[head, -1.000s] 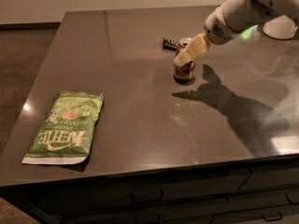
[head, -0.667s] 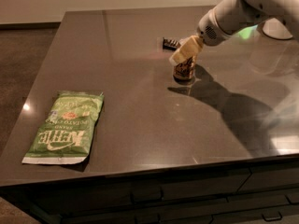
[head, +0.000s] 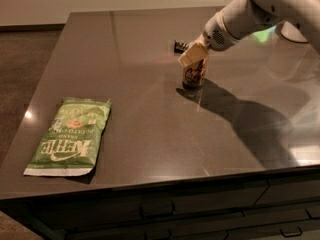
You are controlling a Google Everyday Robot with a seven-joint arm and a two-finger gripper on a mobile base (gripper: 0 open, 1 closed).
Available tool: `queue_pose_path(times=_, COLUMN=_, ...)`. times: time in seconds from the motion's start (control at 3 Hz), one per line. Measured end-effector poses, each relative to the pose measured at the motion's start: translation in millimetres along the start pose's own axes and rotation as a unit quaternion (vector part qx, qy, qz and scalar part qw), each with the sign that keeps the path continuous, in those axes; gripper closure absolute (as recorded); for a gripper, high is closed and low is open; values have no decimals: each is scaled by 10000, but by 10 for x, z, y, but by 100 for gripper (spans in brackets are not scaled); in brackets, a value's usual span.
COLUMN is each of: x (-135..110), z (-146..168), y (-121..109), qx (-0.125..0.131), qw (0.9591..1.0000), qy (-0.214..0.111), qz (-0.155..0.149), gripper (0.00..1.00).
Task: Move orange can near green jalapeno chip bag
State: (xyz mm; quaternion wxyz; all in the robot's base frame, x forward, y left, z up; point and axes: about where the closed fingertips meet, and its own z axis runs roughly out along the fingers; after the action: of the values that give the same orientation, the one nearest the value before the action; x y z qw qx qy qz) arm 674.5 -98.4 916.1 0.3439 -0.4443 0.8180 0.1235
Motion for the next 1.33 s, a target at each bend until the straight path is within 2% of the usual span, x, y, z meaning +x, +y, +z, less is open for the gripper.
queue_pose_path(times=0.33, x=-94, z=-73, y=264, qx=-232, qw=9992, qy=-117, qz=-308, gripper=85)
queue_pose_path(times=0.67, x=-313, z=-122, y=732, qx=-673, qw=9936, qy=-315, qz=-854, gripper=100)
queue_pose_path(times=1.0, x=-550, z=-125, y=1266, qx=-1159, qw=9818, qy=-513, qz=-1417, gripper=100)
queue_pose_path(times=1.33, x=-740, z=-36, y=1674, qx=-1464, qw=9691, qy=-621, qz=-1888, gripper=100)
